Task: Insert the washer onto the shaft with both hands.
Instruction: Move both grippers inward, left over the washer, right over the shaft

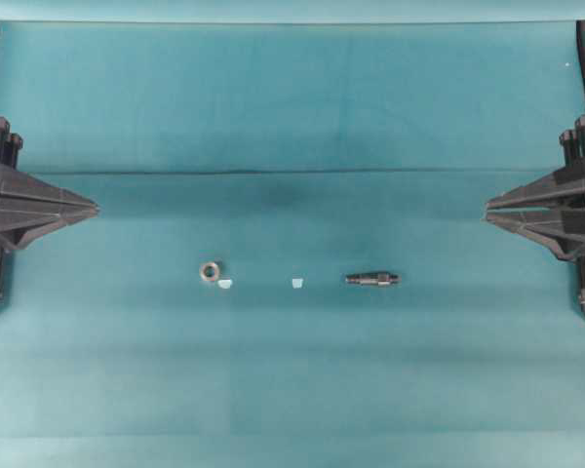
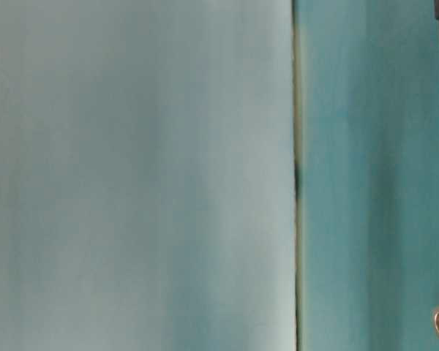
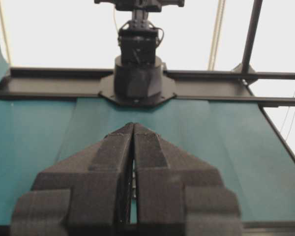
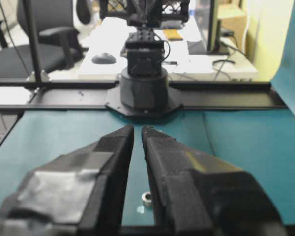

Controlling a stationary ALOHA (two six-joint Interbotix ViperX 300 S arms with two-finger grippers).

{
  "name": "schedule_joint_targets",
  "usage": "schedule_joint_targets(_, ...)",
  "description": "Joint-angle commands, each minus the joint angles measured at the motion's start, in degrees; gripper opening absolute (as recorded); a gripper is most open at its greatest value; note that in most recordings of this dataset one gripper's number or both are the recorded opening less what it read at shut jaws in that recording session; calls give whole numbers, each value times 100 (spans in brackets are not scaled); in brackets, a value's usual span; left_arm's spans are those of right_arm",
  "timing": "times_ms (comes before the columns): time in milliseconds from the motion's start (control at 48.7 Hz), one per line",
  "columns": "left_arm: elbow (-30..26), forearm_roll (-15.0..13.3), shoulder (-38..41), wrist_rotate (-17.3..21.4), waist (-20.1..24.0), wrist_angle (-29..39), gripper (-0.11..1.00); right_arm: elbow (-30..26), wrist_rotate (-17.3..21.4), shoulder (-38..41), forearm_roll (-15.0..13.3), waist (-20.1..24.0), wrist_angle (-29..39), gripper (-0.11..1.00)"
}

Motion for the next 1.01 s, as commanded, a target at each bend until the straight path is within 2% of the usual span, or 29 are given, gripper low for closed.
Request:
schedule_joint_targets(0, -255, 62, 246, -132, 18, 141, 2, -44, 18, 62, 18, -35, 0, 0)
schedule_joint_targets(82, -439, 62, 413, -220, 18, 378, 2, -105, 79, 123, 229, -35, 334, 2)
schedule_joint_targets(164, -589, 62, 527, -255, 18, 598, 2, -264, 193, 211, 316, -44, 853, -5)
schedule_joint_targets(308, -809, 62, 677, -255, 18, 993, 2, -580, 387, 404, 316, -35, 1644, -9)
schedule_joint_targets(493, -1072, 62, 1002, -255, 18, 1723, 2, -870, 431, 932, 308, -35, 2285, -9)
schedule_joint_targets(801, -1538, 62, 1942, -272, 9, 2610, 2, -1362, 422, 2241, 308, -35, 2936, -9)
schedule_joint_targets(986, -1890, 62, 2584, -272, 9, 3103, 2, -1872, 396, 3032, 255, -35, 3779, -9)
